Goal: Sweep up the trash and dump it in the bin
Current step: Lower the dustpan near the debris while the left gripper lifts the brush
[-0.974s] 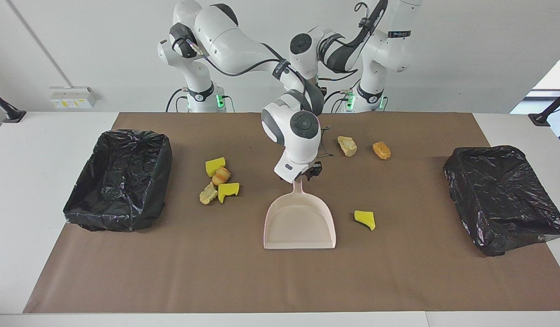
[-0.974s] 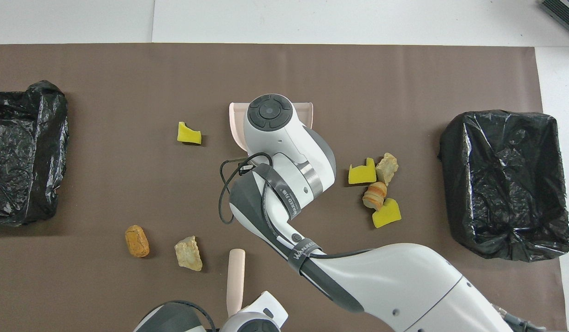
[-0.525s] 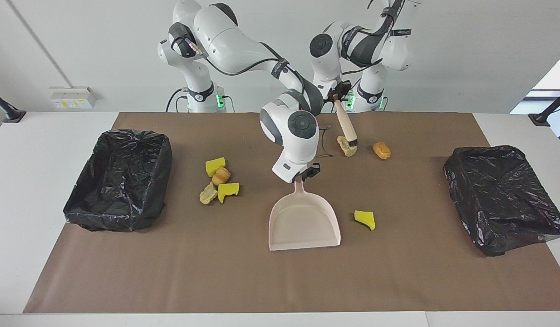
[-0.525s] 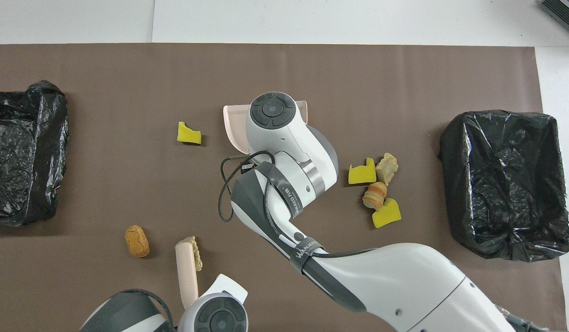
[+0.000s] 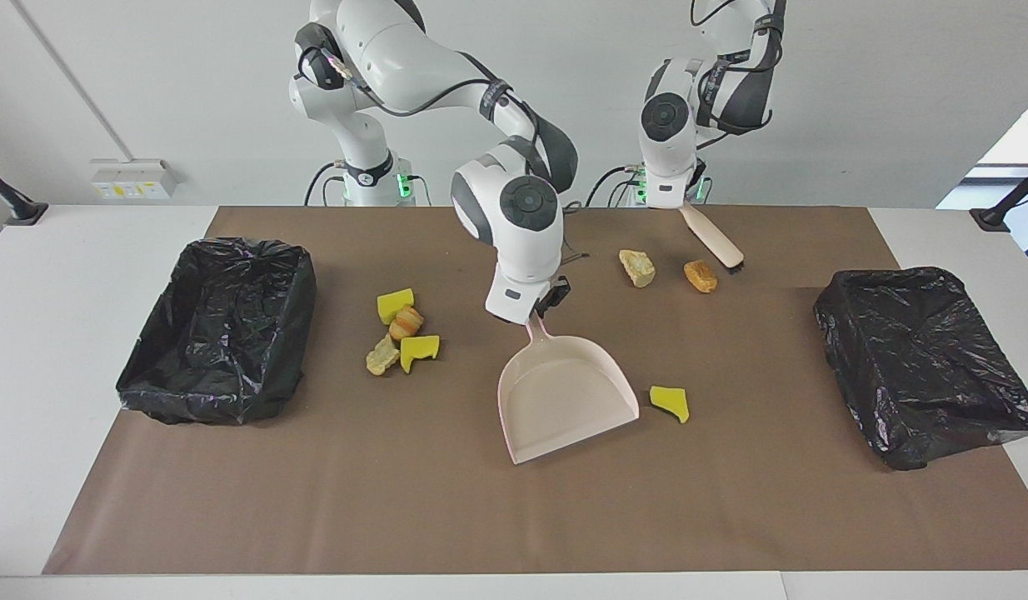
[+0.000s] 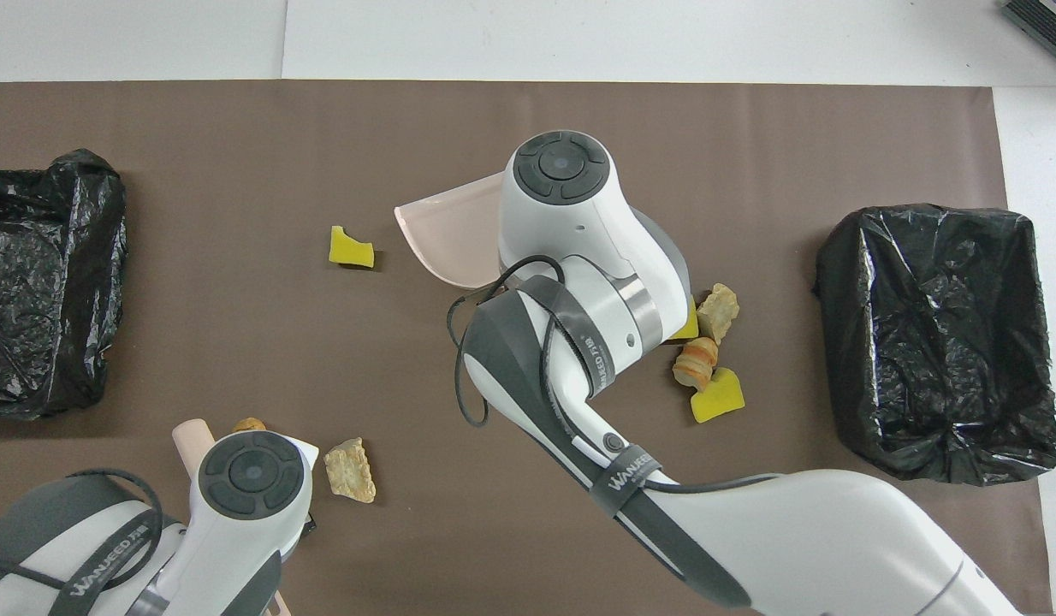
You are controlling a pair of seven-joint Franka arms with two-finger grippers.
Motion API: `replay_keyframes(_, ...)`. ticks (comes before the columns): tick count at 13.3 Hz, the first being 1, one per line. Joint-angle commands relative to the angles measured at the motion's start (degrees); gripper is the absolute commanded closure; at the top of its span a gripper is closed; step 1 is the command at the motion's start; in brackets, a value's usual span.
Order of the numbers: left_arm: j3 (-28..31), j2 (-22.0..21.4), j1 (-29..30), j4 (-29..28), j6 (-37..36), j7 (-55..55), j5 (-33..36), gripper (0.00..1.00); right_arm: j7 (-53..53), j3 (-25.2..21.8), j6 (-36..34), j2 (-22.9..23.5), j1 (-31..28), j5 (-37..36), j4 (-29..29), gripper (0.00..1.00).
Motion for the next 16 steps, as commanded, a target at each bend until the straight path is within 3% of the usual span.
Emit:
replay_keyframes(1,-0.96,-0.97,1.53,-0.84,-1.57,-1.37,1.08,1.0,-14.96,0.44,0.52,-12.06,-3.54,-1.1,-12.67,1.0)
replay_keyframes(3,-1.22,0.17,0.58,-2.34,1.49,-1.29,0.21,1.0,-27.24,0.44,-1.23,-19.8,-4.34,-1.37,-20.23,1.0)
replay_keyframes(5,-1.22,2.63,-1.01,-2.52,4.12,-1.46,-3.29,1.0,-31.7,0.62,-0.71,-22.73,-2.85,-1.37,-24.81,1.0)
replay_keyframes(9,-1.22,8.52,-1.98,-2.08,11.85,-1.64,-8.48,1.0,-44.27,0.53,6.57,-31.33,-3.19,-1.37,-40.8,1.0)
replay_keyframes(13,-1.31,12.56,-1.98,1.51,19.07,0.29,-11.04,1.0,-43.85,0.53,6.67,-33.29,-2.58,-1.37,-44.43,1.0)
replay_keyframes(16,-1.22,13.71,-1.9,2.32,22.85,8.08,-11.13,1.0,-42.0,0.53,10.18,-32.59,-1.17,-1.72,-46.72,1.0)
